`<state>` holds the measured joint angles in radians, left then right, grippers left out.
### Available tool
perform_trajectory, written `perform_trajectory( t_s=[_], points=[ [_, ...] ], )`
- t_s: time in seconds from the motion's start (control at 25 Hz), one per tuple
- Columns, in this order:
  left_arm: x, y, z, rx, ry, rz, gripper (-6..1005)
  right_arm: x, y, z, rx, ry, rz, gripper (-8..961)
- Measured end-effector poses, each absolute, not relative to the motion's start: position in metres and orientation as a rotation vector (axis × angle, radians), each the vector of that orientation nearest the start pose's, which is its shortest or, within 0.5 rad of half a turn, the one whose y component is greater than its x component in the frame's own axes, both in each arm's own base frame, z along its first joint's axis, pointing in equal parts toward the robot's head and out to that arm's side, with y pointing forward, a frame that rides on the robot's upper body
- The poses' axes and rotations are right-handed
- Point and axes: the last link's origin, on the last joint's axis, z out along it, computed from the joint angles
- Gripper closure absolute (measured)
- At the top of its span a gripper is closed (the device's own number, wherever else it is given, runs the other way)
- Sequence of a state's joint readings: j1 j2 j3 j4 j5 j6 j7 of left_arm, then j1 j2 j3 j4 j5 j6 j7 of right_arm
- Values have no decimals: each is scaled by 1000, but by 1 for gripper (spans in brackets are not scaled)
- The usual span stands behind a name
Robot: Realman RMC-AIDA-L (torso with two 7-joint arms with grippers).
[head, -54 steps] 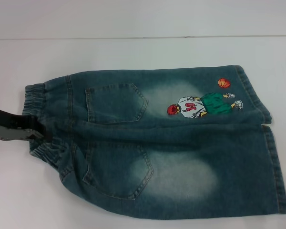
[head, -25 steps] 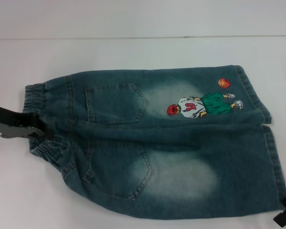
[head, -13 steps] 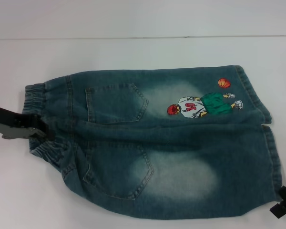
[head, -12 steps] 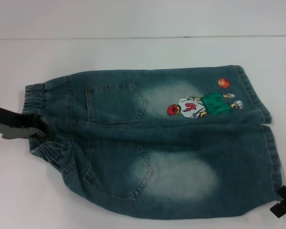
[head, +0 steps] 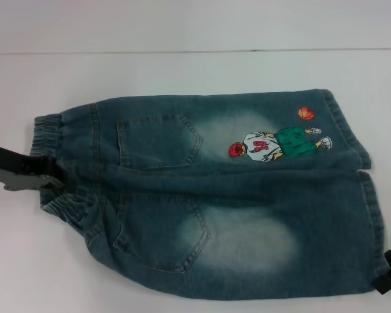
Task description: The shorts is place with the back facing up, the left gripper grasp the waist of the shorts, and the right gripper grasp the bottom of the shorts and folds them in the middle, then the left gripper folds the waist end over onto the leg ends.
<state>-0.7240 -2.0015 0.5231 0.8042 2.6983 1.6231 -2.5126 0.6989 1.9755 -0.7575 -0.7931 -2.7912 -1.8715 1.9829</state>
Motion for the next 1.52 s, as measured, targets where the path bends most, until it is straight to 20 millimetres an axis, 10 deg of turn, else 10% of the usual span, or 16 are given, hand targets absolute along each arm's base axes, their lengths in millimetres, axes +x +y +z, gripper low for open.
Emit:
perform_trajectory(
  t_s=[0.6,0.68,0.92,1.52],
  points=[
    [-286,361,51,-2207,-1887,-12,951,288,310,36,-2940,1271,-592,225],
    [-286,361,51,-2208,-1886,-12,951,289,310,34,-2938,1269,-595,456],
    [-286,361,51,-2210,-1886,-12,951,288,310,33,-2944,1265,-592,660],
    [-283,361,55,-2208,-1908,-111,951,291,315,44,-2912,1279,-351,943]
  ],
)
